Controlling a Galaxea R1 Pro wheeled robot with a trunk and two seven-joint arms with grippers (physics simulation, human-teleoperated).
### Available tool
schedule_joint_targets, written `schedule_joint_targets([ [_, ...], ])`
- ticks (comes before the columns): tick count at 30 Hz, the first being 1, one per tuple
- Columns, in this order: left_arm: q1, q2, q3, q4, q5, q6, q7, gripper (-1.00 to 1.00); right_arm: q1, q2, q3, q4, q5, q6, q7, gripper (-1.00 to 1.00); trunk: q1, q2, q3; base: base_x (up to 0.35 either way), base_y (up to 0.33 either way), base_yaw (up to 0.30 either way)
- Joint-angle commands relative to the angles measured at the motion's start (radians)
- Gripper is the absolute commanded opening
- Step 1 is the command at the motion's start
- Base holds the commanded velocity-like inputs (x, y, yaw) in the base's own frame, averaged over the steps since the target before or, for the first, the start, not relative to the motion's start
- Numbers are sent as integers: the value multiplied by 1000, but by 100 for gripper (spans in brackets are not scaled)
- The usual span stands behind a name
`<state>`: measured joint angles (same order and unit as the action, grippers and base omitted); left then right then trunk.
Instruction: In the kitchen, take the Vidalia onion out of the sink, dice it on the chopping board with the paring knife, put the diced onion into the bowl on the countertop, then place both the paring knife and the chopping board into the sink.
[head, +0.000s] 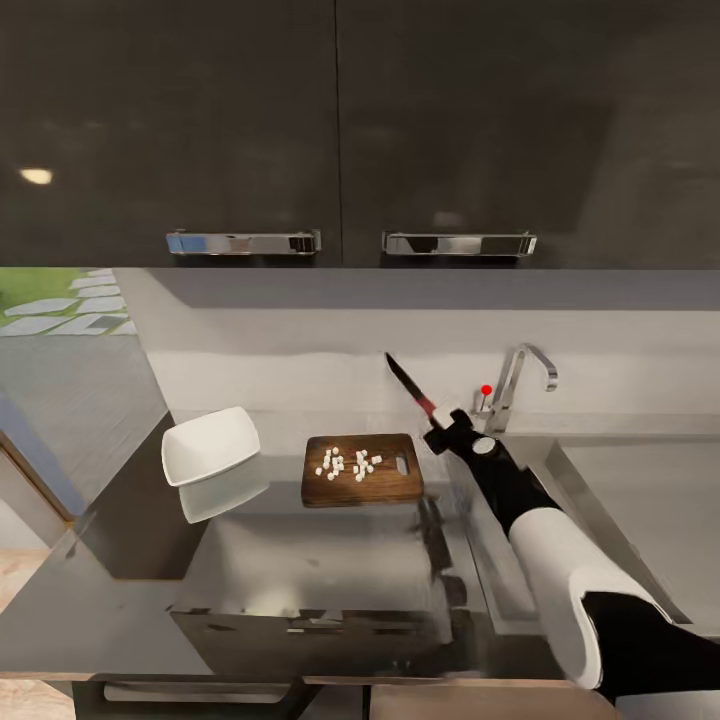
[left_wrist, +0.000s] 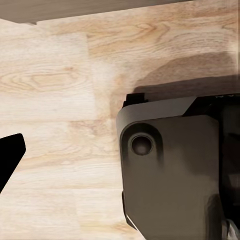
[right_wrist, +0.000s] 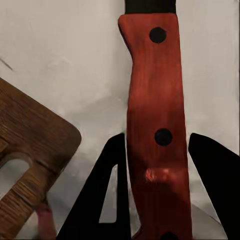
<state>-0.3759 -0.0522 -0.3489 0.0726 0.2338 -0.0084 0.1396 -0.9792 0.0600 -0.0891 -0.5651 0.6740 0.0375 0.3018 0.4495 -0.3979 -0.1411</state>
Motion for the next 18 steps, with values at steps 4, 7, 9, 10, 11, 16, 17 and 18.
schedule_joint_targets([
  [4,-1,-3,-7,2,9,-19,2,100,-1,-47,-122,4,-3,139,56,-100,1,-2,-2,0,0,0],
  [7,-1,-2,-7,2,11,-69,3,100,0,-73,-240,10,-3,203,117,-100,1,-2,-2,0,0,0],
  [9,-1,-2,-7,3,11,-79,3,100,0,-95,-304,19,-3,245,143,-100,1,-2,-2,0,0,0],
  [10,-1,-3,-7,3,12,-82,3,100,0,-104,-324,30,-3,258,162,-100,1,-2,-2,0,0,0],
  [11,-1,-2,-7,3,12,-83,4,100,0,-107,-332,35,-2,262,172,-100,1,-2,-2,0,0,0],
  [16,-1,-3,-7,4,12,-85,4,100,0,-113,-345,43,-1,271,194,-100,1,-2,-2,-4,0,0],
  [17,-1,-3,-7,4,12,-85,4,100,0,-113,-345,43,-1,271,195,-100,1,-2,-2,-66,0,0],
  [18,-1,-4,-7,4,12,-85,4,100,0,-113,-345,44,-1,271,195,-100,1,-2,-2,-179,0,0],
])
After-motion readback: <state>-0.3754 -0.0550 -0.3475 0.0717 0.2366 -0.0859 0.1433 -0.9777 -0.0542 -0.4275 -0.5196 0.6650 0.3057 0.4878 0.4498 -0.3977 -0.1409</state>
